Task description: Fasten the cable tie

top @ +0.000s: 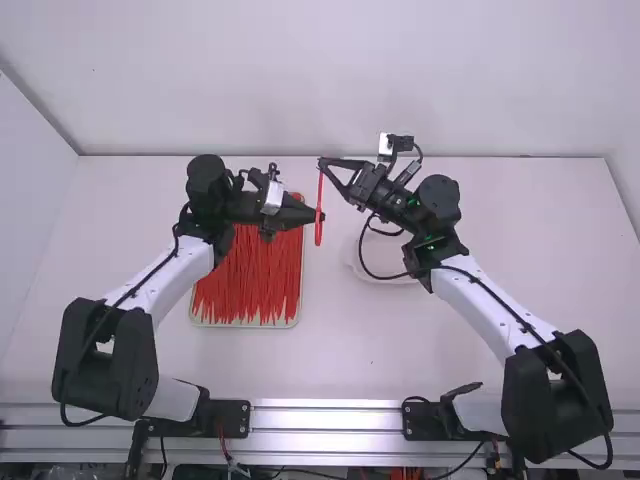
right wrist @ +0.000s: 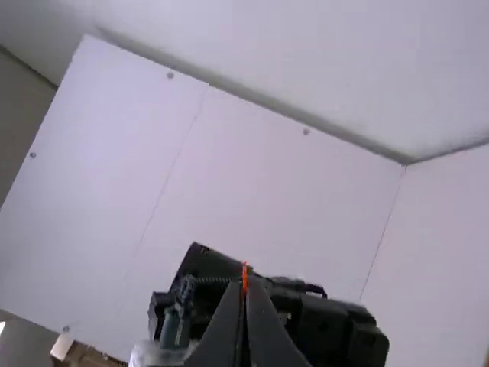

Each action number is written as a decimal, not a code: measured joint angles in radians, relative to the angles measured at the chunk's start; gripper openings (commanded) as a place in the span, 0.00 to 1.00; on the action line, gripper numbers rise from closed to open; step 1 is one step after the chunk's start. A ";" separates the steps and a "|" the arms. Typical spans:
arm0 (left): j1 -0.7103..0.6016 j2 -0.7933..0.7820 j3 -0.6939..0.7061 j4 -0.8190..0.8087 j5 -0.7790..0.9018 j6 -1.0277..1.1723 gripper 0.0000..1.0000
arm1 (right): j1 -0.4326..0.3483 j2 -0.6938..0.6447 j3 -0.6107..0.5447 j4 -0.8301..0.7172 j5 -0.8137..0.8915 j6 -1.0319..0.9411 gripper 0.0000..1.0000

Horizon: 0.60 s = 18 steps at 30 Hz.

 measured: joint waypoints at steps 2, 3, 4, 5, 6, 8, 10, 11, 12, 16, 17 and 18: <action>-0.005 0.000 -0.012 -0.002 -0.003 0.000 0.02 | 0.000 0.000 0.000 0.000 0.019 -0.009 0.00; -0.005 0.000 -0.015 -0.002 -0.003 0.000 0.02 | 0.000 0.000 0.000 0.000 0.026 -0.012 0.00; -0.005 0.000 -0.023 -0.002 -0.003 0.000 0.02 | 0.000 0.000 0.000 0.000 0.037 -0.016 0.00; -0.005 0.000 -0.027 -0.001 -0.004 0.000 0.02 | 0.000 0.000 0.000 0.000 0.046 -0.018 0.00; -0.005 0.000 -0.032 -0.002 -0.008 0.000 0.02 | 0.000 0.000 0.000 0.000 0.056 -0.021 0.00; -0.005 0.000 -0.041 -0.001 -0.017 0.000 0.02 | 0.000 0.000 0.000 0.004 0.070 -0.022 0.00; -0.006 0.000 -0.059 0.002 -0.034 0.000 0.02 | 0.000 0.000 0.000 0.026 0.084 -0.024 0.00; -0.006 0.000 -0.067 0.002 -0.038 0.001 0.02 | 0.000 0.000 -0.001 0.037 0.089 -0.025 0.00; -0.008 0.000 -0.071 0.002 -0.040 0.001 0.02 | 0.000 0.000 -0.001 0.047 0.090 -0.025 0.00; -0.013 0.000 -0.091 0.002 -0.040 0.001 0.02 | 0.000 0.000 -0.002 0.083 0.097 -0.026 0.00; -0.014 0.000 -0.094 0.003 -0.040 0.001 0.02 | 0.000 0.000 -0.002 0.087 0.097 -0.025 0.00; -0.014 0.000 -0.098 0.005 -0.040 0.002 0.02 | -0.002 0.000 -0.003 0.094 0.098 -0.024 0.00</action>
